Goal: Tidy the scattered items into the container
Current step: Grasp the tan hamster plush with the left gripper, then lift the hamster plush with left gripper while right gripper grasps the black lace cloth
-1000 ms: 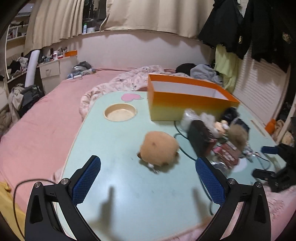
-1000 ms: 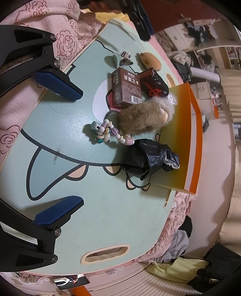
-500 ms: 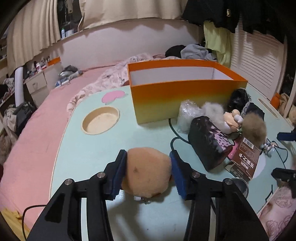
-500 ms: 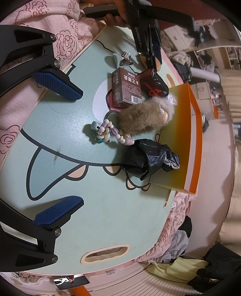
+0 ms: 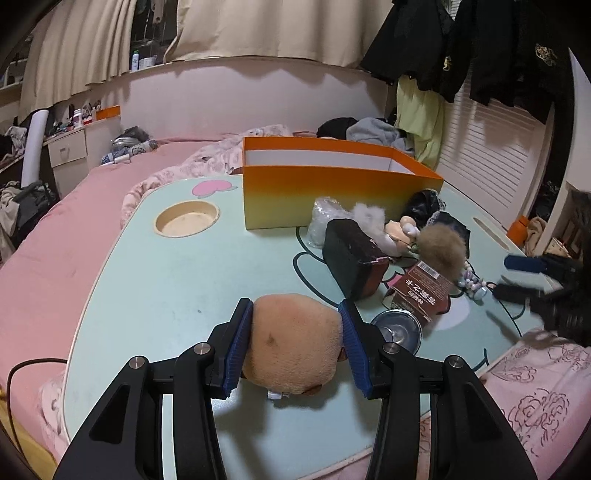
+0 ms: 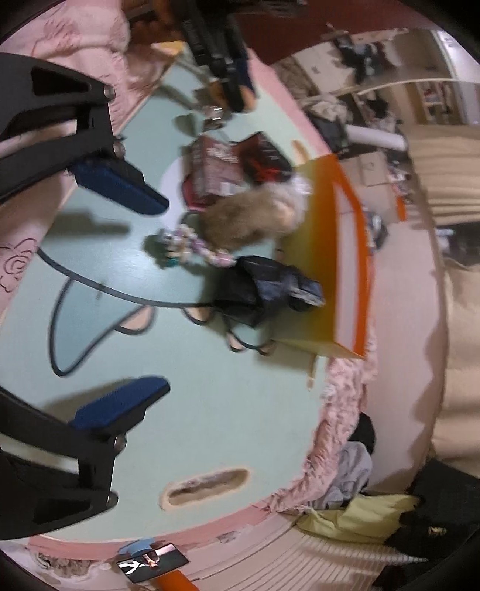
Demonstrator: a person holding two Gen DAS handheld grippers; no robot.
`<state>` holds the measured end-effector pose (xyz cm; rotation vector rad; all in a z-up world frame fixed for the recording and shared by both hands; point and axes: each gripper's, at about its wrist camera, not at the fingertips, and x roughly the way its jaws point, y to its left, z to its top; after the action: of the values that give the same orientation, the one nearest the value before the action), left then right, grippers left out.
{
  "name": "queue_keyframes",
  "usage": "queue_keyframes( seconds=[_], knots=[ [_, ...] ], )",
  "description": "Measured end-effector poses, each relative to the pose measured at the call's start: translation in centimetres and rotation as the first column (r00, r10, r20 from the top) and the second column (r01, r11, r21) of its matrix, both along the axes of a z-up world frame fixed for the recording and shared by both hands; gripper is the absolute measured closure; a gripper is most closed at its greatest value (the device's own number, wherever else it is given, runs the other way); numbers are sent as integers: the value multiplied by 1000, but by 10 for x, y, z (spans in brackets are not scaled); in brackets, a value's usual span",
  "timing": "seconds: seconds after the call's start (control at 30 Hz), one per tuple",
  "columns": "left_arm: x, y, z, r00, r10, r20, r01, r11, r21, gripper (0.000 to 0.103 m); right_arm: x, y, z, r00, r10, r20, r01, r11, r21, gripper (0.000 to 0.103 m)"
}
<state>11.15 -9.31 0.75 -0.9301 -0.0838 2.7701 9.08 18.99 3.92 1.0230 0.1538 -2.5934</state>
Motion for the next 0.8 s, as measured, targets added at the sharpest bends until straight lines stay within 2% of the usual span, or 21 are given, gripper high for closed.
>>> queue_keyframes(
  seconds=[0.1, 0.23, 0.33, 0.4, 0.47, 0.53, 0.63, 0.8],
  knots=[
    [-3, -1, -2, 1000, -2, 12, 1, 1000, 15, 55, -15, 1, 14, 1000, -21, -6, 20, 999, -49, 37],
    [-3, -1, -2, 1000, -5, 8, 5, 1000, 17, 55, -44, -1, 29, 1000, -22, 21, 25, 988, -154, 39],
    [-3, 1, -1, 1000, -8, 3, 8, 1000, 8, 55, -65, -13, 33, 999, -26, 32, 30, 989, -144, 39],
    [-2, 2, -2, 1000, -11, 2, 11, 1000, 1, 55, -78, -23, 31, 999, -41, 27, 43, 994, -101, 39],
    [-2, 3, -2, 1000, -15, 3, 16, 1000, -1, 55, -92, -29, 23, 997, -57, 61, 61, 996, -67, 40],
    [-2, 4, -2, 1000, -19, 4, 19, 1000, -4, 55, -104, -28, 11, 989, -73, 127, 81, 995, -64, 61],
    [-2, 3, -2, 1000, -20, 5, 20, 1000, -5, 55, -106, -18, 4, 985, -56, 165, 79, 987, -137, 74],
    [-1, 4, 1, 1000, -20, 1, 20, 1000, 2, 55, -87, -3, 20, 990, -108, 88, 122, 978, -169, 80]
  ],
)
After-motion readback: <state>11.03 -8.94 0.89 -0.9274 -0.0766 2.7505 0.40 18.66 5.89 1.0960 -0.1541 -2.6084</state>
